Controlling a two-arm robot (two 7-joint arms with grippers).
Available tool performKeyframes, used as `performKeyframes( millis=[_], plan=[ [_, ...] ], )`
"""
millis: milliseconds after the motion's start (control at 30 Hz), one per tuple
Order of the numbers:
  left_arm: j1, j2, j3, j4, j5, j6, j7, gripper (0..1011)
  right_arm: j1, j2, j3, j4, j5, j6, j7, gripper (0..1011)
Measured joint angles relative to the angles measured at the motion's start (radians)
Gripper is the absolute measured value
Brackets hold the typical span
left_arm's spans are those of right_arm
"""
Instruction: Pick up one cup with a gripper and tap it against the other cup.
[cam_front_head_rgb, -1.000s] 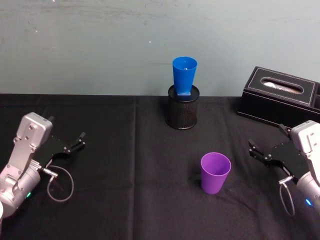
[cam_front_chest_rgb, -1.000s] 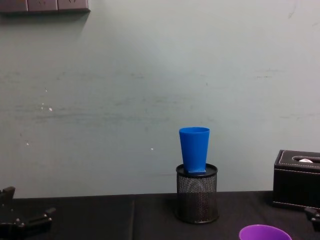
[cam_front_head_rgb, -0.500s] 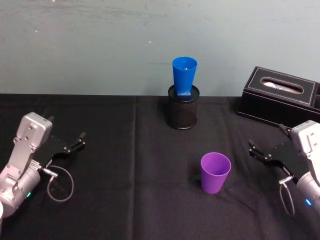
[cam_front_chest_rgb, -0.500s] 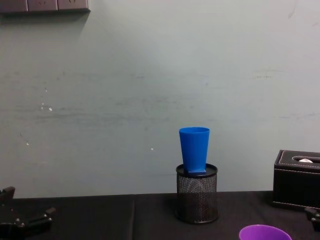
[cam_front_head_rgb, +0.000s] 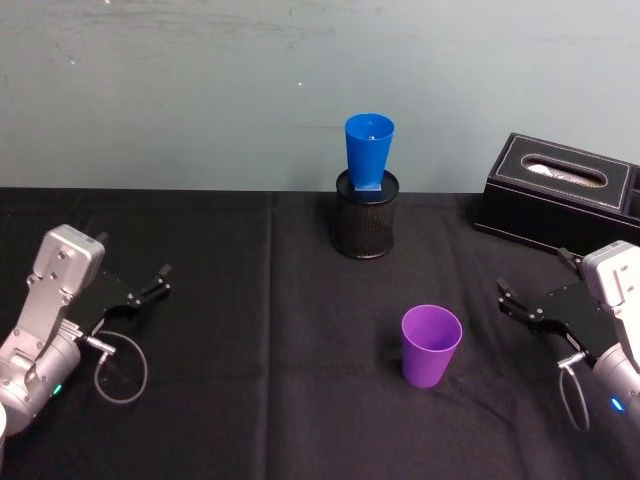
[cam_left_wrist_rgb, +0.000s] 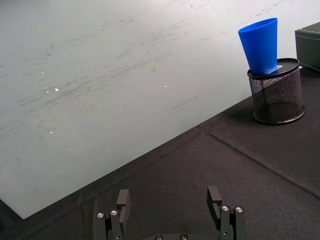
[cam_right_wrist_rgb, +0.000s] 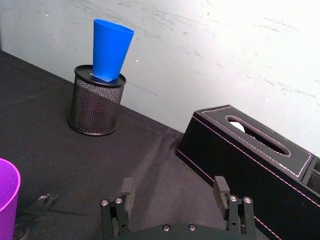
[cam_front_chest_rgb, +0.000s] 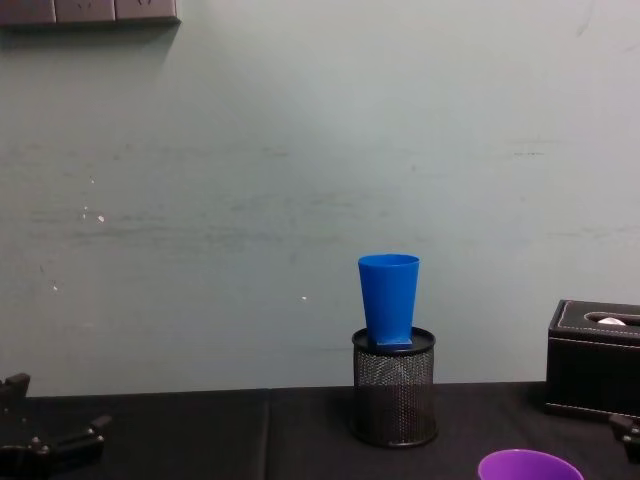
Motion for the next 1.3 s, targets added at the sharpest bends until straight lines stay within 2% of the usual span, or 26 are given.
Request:
performKeyframes(
  millis=[133, 400, 500, 633, 667, 867, 1033, 1300],
  plan=[
    [0.0, 0.0, 0.0, 0.0, 0.0, 0.0, 0.0, 1011, -0.003, 0.002, 0.005, -0.004, -0.002, -0.008, 0.005, 1003],
    [0.0, 0.0, 0.0, 0.0, 0.0, 0.0, 0.0, 1011, -0.037, 0.026, 0.041, -0.051, 0.007, -0.062, 0.059, 1003],
    [0.0, 0.0, 0.0, 0.0, 0.0, 0.0, 0.0, 1011, -0.051, 0.05, 0.047, -0.069, 0.028, -0.09, 0.119, 1003],
    [0.0, 0.0, 0.0, 0.0, 0.0, 0.0, 0.0, 1011, -0.061, 0.086, 0.048, -0.079, 0.082, -0.119, 0.245, 1003],
    [0.0, 0.0, 0.0, 0.0, 0.0, 0.0, 0.0, 1011, -0.061, 0.097, 0.045, -0.078, 0.106, -0.125, 0.301, 1003],
    [0.0, 0.0, 0.0, 0.0, 0.0, 0.0, 0.0, 1011, -0.05, 0.113, 0.026, -0.046, 0.2, -0.124, 0.499, 1003],
    [0.0, 0.0, 0.0, 0.0, 0.0, 0.0, 0.0, 1011, -0.042, 0.1, 0.015, -0.018, 0.242, -0.1, 0.586, 1003],
    [0.0, 0.0, 0.0, 0.0, 0.0, 0.0, 0.0, 1011, -0.025, 0.072, 0.004, 0.013, 0.255, -0.082, 0.657, 1003]
  ],
)
